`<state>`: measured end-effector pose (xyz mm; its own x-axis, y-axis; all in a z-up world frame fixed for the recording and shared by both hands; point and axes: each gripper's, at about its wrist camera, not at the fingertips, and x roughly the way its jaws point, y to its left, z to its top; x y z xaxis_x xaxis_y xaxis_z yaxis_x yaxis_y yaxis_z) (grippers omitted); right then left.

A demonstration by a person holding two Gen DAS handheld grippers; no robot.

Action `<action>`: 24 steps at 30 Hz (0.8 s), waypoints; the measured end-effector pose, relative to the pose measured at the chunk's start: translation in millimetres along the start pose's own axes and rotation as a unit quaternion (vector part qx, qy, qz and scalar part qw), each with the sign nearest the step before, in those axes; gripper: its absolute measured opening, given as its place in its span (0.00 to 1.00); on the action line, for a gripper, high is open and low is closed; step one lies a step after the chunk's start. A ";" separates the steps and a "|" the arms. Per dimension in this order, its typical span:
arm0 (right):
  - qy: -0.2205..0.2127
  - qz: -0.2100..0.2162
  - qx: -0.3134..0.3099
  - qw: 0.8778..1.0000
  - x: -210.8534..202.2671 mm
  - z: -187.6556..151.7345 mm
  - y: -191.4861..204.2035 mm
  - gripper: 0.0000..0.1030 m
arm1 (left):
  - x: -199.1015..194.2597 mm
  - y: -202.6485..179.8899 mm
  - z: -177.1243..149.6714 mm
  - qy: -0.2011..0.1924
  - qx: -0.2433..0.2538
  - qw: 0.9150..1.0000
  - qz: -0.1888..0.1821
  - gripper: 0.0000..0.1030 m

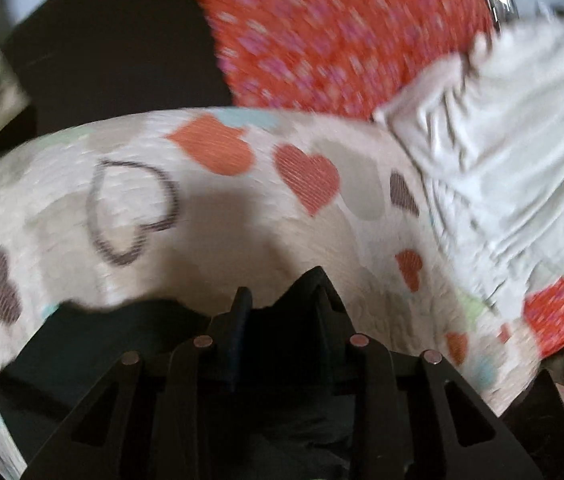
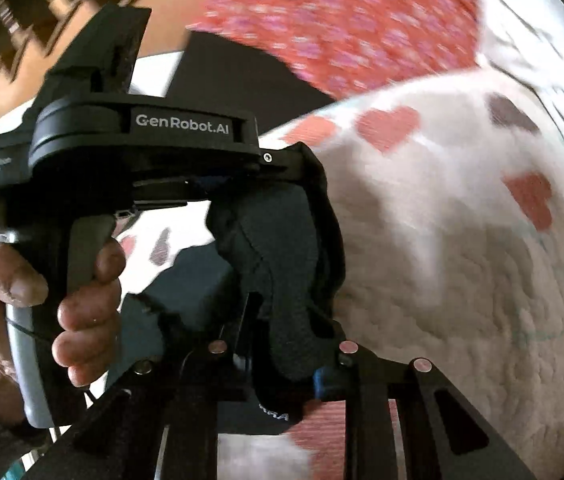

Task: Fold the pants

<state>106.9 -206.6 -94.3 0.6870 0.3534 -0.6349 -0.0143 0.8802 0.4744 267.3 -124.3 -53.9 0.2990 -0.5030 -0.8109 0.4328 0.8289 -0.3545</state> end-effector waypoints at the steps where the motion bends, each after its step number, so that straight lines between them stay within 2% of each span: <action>1: 0.003 0.006 -0.014 1.000 0.9 0.4 11.7 0.21 | -15.0 16.8 -5.1 -0.013 -0.020 1.000 -0.006 0.28; 5: 0.025 0.032 -0.076 0.996 16.0 -2.9 63.6 0.21 | -46.2 77.3 -27.3 -0.038 -0.087 0.995 -0.021 0.28; 8: 0.054 0.043 -0.116 0.991 40.0 -13.0 99.3 0.21 | -56.0 131.0 -50.9 -0.047 -0.154 0.986 -0.041 0.28; 12: 0.091 0.045 -0.171 0.980 71.8 -31.6 139.2 0.21 | -60.1 176.0 -78.5 -0.053 -0.207 0.975 -0.055 0.28; 17: 0.113 0.026 -0.225 0.967 100.0 -53.2 168.6 0.23 | -65.7 208.5 -94.7 -0.063 -0.242 0.966 -0.061 0.33; 20: 0.117 0.016 -0.243 0.963 106.5 -66.0 180.9 0.32 | -70.2 224.6 -100.3 -0.063 -0.259 0.961 -0.072 0.34; 22: 0.121 0.013 -0.249 0.961 113.7 -69.1 186.3 0.46 | -76.4 234.6 -105.2 -0.065 -0.265 0.959 -0.079 0.34; 24: 0.122 0.014 -0.258 0.958 115.5 -74.3 193.5 0.55 | -85.0 244.5 -110.8 -0.072 -0.271 0.957 -0.077 0.35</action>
<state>129.6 28.0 -121.2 0.4909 0.3873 -0.7804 -0.4314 0.8863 0.1685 253.5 148.2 -123.3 0.3971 -0.6261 -0.6710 -0.0110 0.7278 -0.6857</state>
